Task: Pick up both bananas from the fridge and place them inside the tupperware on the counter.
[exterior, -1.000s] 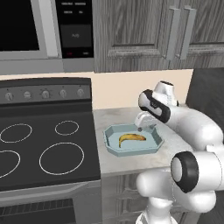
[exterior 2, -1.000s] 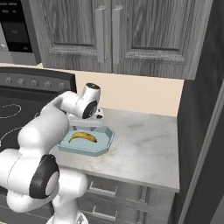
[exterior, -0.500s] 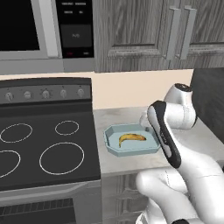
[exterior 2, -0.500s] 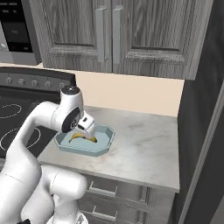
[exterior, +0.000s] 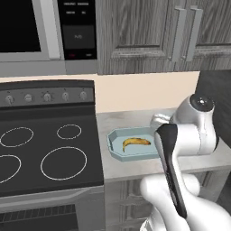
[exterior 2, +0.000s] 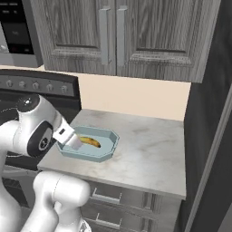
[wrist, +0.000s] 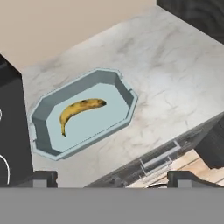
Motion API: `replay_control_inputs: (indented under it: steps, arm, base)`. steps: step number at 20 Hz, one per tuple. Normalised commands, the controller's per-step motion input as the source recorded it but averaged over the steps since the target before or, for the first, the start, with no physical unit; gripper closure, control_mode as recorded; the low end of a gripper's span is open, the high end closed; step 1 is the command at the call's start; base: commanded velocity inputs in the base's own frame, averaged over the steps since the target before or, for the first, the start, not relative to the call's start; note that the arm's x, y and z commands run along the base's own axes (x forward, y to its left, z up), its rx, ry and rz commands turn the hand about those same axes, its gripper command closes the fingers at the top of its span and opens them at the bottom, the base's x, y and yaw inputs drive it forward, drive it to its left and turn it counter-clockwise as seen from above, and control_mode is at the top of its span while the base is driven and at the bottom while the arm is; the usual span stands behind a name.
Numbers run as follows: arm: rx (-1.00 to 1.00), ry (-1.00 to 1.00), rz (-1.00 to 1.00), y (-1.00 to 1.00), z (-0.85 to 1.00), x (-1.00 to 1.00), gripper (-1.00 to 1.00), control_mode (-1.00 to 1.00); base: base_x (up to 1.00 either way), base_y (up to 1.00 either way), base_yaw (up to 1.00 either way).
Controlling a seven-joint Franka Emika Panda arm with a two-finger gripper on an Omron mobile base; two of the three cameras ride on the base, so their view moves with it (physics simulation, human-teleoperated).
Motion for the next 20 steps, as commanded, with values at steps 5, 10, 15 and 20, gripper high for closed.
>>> replay_control_inputs:
  steps: [5, 10, 15, 20]
  arm:
    - [-0.20, -0.51, 0.00, 0.00, 0.62, -0.35, -1.00, -1.00]
    - [-0.09, -0.28, 0.00, 0.00, 0.25, -0.28, -1.00, -1.00]
    - [-0.02, 0.01, 0.00, 0.01, -0.01, 0.00, -1.00, -1.00]
    - [-0.03, 0.00, 0.00, 0.02, -0.05, -0.01, -1.00, 1.00]
  base:
    - [0.00, 0.00, 0.00]
    - [0.00, 0.00, 0.00]
    - [0.00, 0.00, 0.00]
    - [-0.57, 0.20, 0.00]
